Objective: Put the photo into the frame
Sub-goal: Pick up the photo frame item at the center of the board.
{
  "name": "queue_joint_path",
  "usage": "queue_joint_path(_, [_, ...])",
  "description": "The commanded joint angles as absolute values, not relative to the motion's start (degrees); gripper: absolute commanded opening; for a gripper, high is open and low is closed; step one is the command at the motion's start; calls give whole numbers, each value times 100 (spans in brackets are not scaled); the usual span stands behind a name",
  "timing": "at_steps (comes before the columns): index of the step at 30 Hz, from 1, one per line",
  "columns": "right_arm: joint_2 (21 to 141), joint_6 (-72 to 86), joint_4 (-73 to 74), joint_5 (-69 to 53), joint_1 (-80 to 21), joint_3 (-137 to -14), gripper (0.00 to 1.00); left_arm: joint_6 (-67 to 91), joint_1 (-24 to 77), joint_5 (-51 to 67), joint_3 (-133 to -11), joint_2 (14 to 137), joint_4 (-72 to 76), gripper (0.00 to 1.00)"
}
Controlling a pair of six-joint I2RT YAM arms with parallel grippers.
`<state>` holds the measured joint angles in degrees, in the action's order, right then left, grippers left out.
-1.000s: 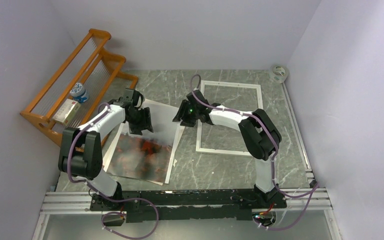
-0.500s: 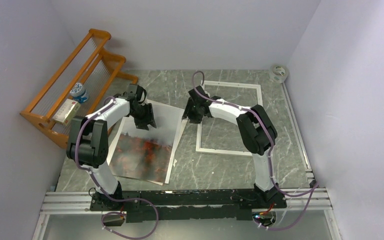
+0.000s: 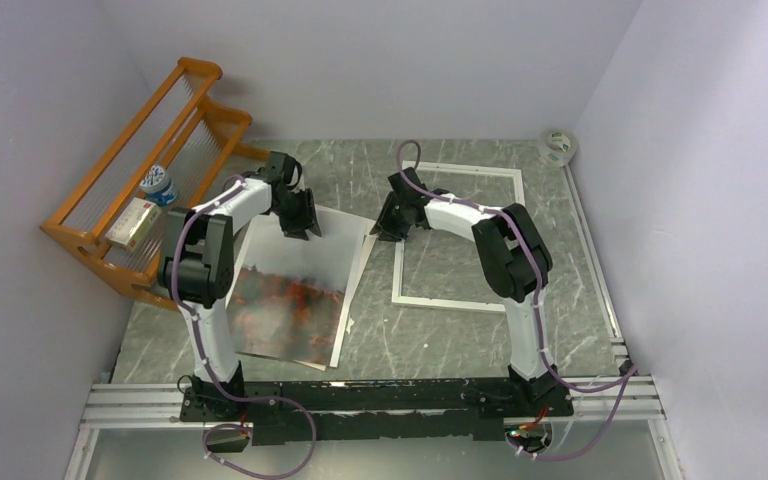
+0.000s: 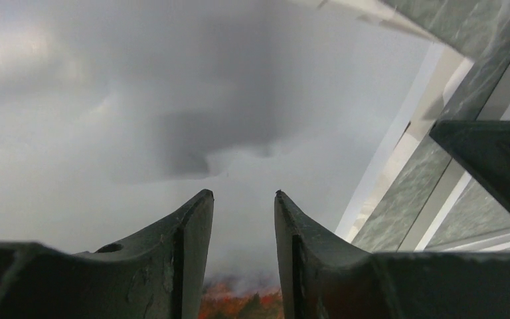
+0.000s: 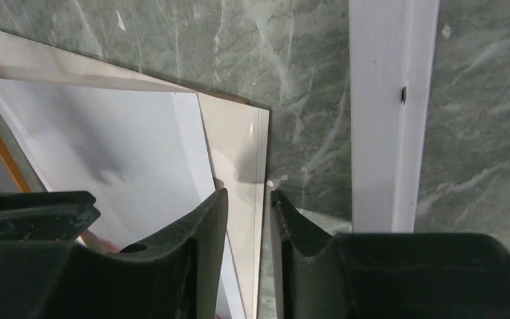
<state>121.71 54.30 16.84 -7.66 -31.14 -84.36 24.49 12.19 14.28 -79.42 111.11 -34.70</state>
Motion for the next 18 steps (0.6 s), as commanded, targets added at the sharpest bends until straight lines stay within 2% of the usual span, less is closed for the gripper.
queue_joint_path(1, [12321,5528,1338,-1044,-3048,-8533,30,2216,1222,1202,-8459,11434,-3352,42])
queue_joint_path(5, [12357,5518,1296,-1131,-3023,-8506,22,1966,1222,375,-8690,11556,-3355,40])
queue_joint_path(11, [12358,5544,1116,-1296,-2945,-8373,19,1692,1195,411,-8945,11934,-3451,39])
queue_joint_path(14, [12350,5555,884,-1476,-2900,-8309,19,1756,1193,522,-8887,12088,-3536,38])
queue_joint_path(18, [12330,5592,518,-1803,-2870,-8276,27,1814,1195,581,-8757,12234,-3682,37])
